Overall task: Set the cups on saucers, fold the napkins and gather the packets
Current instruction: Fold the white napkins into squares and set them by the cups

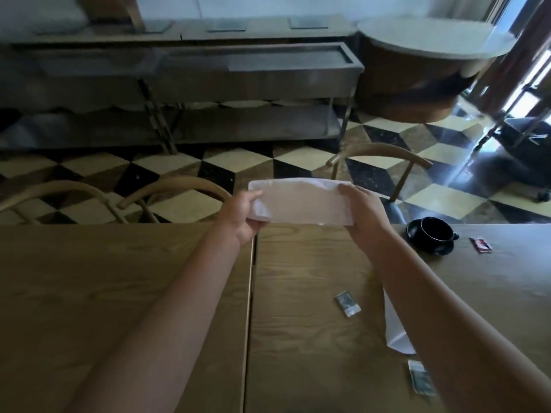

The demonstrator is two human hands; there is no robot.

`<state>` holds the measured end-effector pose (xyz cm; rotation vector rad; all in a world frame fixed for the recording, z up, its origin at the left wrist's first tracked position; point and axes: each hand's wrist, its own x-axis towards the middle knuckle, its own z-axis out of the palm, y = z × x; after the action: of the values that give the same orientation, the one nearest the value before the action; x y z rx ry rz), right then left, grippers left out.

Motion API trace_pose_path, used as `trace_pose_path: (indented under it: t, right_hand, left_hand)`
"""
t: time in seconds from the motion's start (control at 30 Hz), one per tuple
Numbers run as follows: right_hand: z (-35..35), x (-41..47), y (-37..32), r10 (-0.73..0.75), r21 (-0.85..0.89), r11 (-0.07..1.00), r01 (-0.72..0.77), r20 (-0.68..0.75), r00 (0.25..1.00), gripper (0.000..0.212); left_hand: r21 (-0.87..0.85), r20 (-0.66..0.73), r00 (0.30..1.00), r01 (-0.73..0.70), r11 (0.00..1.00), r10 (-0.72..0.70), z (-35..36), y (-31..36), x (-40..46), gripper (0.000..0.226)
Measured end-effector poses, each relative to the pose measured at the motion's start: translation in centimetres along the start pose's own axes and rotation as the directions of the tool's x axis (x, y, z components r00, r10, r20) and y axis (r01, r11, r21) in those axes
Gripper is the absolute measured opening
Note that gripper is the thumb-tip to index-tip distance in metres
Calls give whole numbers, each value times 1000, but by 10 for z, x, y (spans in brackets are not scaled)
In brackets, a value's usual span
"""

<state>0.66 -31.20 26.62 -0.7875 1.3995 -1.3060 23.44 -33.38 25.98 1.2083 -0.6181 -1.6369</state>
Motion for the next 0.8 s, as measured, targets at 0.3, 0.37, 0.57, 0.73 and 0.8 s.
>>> trace_pose_path:
  t: [0.3,0.37,0.57,0.73,0.8]
  right_hand:
    - [-60,-67,187,473,-248,825,-507,-186,861,15]
    - [-74,-80,229,599,-280,714,-641,-230,767,8]
    - [-115,-124,295,717,-330,555,-764,-275,640,14]
    - [-118,-121,273,630,-374,656,-656,-208,748,22]
    - [-113,-109,258,620,-351,704,-618,-123,775,17]
  left_hand:
    - [68,-177,927,346,936,-330,-91,-188,-42,13]
    - [123,-238,879,450,884,-414,-106,-226,-54,12]
    - [332,-341,767,639,694,-543,-130,-286,-94,21]
    - [328,-399,788,601,729,-469,-134,-278,-92,24]
    - [294,-385,830,524,799,-403,-132,-263,-82,25]
